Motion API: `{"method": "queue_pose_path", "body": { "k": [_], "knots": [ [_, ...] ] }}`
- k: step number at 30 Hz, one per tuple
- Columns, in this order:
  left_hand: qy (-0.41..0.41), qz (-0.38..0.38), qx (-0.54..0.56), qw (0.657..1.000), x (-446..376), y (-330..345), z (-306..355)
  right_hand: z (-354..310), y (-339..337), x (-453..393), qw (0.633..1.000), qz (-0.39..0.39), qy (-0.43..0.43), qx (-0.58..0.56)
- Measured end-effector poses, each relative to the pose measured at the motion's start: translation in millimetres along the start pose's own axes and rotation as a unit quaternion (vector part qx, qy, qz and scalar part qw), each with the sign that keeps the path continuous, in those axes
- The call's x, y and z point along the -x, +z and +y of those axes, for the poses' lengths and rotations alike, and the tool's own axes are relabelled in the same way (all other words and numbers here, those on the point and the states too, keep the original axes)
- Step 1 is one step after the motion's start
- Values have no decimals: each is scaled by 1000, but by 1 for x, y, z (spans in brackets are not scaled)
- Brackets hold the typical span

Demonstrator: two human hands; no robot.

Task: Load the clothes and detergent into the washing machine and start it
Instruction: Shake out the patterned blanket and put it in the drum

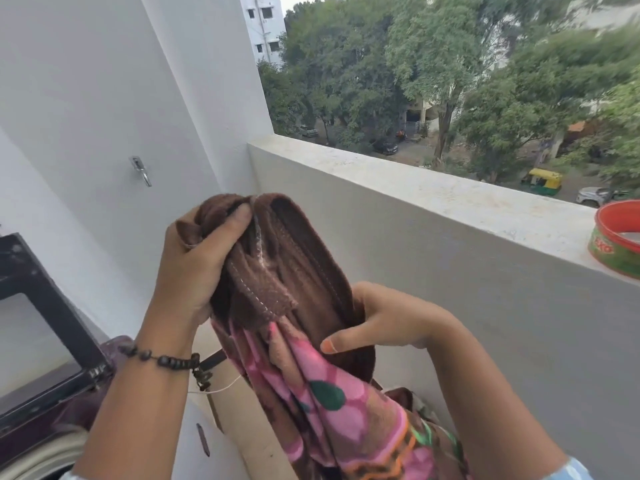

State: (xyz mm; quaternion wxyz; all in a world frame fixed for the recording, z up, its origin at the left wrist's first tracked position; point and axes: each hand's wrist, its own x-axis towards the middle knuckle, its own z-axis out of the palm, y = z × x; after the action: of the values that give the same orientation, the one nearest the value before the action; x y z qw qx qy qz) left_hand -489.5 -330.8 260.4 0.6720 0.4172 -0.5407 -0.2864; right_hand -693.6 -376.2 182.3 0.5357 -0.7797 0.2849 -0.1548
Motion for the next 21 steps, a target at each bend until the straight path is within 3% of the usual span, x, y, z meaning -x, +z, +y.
{"method": "queue_pose_path", "body": {
  "k": [2,4,6,9,11,13,16,18,21],
  "knots": [
    [-3,60,29,998,-5,-7,3,24,3,-12,982,15,87,170],
    [-23,127,81,988,-13,-21,3,54,6,-21,946,38,179,268],
    [-50,168,141,974,-18,-34,6,90,7,-21,921,44,263,285],
    [-66,154,185,968,-19,-44,4,122,-2,-11,911,88,319,248],
    [-81,158,159,971,-17,-45,-2,121,-16,-7,930,170,274,175],
    [-91,160,117,976,-12,-42,-9,100,-31,-3,933,320,162,41],
    [-141,168,120,968,-2,-40,-12,47,-57,12,846,488,-27,-215],
    [-176,172,161,956,3,-46,-15,21,-73,24,790,520,-113,-303],
    [-186,151,222,945,7,-50,-22,9,-84,34,762,508,-161,-369]
  ]
}}
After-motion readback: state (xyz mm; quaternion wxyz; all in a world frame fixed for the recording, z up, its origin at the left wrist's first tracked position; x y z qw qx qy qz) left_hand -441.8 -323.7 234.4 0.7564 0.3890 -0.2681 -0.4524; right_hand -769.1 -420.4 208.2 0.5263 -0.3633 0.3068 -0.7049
